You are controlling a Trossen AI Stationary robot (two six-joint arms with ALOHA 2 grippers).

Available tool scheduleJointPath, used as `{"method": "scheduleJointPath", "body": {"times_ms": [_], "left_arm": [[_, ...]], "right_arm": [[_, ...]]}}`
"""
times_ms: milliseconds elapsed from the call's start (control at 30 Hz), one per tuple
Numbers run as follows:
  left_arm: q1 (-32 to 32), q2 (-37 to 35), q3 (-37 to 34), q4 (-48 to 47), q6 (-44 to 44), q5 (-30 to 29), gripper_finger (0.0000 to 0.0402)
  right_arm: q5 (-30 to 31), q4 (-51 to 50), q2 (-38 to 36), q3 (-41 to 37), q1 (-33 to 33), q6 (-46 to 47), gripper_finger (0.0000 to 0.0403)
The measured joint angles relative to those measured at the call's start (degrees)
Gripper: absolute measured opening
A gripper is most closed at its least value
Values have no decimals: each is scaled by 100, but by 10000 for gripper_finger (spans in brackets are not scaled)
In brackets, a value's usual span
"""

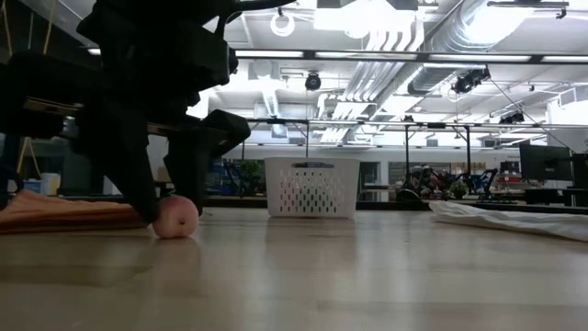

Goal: Pick and placing Produce into tupperware
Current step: Put the pink peach into the white bin

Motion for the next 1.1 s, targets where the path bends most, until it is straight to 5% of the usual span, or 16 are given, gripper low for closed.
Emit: {"method": "scheduleJointPath", "body": {"times_ms": [500,1100], "left_arm": [[0,0,22,12,-250,-274,149],[710,-4,1219,-490,-622,-414,152]], "right_arm": [[-2,2,0,0,0,-19,158],[-18,-28,0,0,0,-127,158]]}}
